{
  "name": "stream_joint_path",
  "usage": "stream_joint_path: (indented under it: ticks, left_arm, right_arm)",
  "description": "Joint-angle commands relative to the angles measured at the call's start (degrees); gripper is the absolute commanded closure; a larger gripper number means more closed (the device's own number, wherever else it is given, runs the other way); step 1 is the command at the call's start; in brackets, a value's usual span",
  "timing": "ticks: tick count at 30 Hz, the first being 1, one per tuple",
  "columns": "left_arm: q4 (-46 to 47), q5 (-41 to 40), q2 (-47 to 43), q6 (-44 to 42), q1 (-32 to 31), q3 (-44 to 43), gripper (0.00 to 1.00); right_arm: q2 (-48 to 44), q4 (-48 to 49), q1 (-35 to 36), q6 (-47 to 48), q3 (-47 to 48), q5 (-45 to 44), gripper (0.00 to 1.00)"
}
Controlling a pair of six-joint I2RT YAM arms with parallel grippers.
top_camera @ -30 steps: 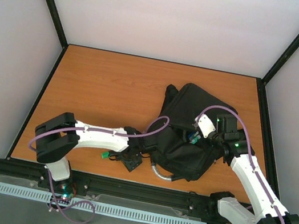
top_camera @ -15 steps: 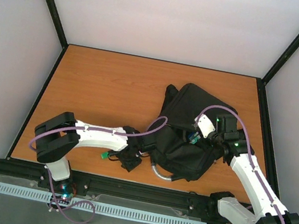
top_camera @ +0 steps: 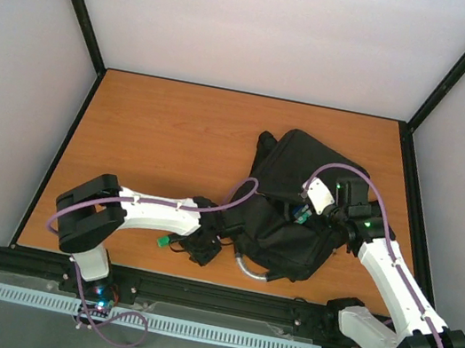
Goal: Pack the student bag
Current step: Pick up the stationery from the center of the board.
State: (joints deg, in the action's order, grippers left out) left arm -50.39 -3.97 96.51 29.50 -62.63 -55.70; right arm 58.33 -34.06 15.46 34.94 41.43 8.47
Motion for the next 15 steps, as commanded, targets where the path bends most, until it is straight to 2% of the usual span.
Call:
stream_joint_path:
  ticks: [1, 7, 15]
  left_arm:
    - [-0.71, -1.43, 2.03, 4.42, -0.12, -0.59, 0.59]
    - [-2.0, -0.89, 2.41, 4.77, -0.21, -1.23, 0.74]
    - [-10.9, -9.14, -4.84, 5.94, -0.21, -4.95, 0.81]
  right_arm:
    - [0.27, 1.19, 0.53, 0.29, 1.7, 2.82, 0.97]
    - [0.19, 1.19, 0.45, 0.25, 1.72, 2.83, 0.97]
    - [0.0, 1.38, 0.45, 0.3, 1.73, 2.74, 0.97]
